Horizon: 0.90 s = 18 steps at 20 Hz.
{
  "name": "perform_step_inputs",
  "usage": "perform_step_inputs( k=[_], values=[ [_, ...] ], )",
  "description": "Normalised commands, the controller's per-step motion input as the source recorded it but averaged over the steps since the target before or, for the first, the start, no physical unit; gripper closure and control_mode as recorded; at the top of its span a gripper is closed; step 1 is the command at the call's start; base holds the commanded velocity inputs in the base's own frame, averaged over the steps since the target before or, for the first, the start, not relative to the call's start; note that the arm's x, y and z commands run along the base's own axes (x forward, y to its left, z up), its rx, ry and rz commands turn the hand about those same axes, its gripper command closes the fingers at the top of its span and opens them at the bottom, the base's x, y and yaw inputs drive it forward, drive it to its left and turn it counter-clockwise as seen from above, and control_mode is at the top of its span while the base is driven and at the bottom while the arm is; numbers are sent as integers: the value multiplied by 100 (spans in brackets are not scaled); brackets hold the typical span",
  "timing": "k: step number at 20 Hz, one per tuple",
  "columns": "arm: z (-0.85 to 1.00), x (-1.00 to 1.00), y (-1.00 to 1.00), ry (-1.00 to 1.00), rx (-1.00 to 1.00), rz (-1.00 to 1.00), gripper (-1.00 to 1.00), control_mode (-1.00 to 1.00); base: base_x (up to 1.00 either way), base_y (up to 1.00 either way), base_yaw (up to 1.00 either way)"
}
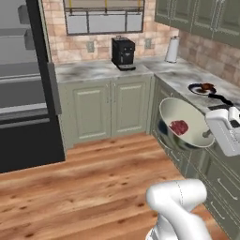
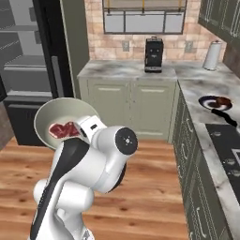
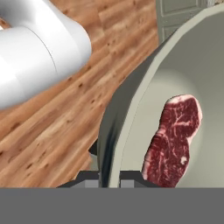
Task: Place one of the steaks on the plate and the other in the bowl. Then place the bowl in the fridge.
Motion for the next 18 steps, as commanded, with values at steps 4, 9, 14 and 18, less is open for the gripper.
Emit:
perform_step_inputs(
  k=[4, 9, 14, 18],
  values=[
    [0, 0, 0, 0, 0, 0, 100, 100, 53, 10, 22],
    [0, 0, 0, 0, 0, 0, 100, 100, 63, 7, 19],
    [0, 0, 0, 0, 0, 0, 100, 100, 40, 34, 18],
    [0, 0, 0, 0, 0, 0, 100, 100, 39, 56, 16]
  ],
)
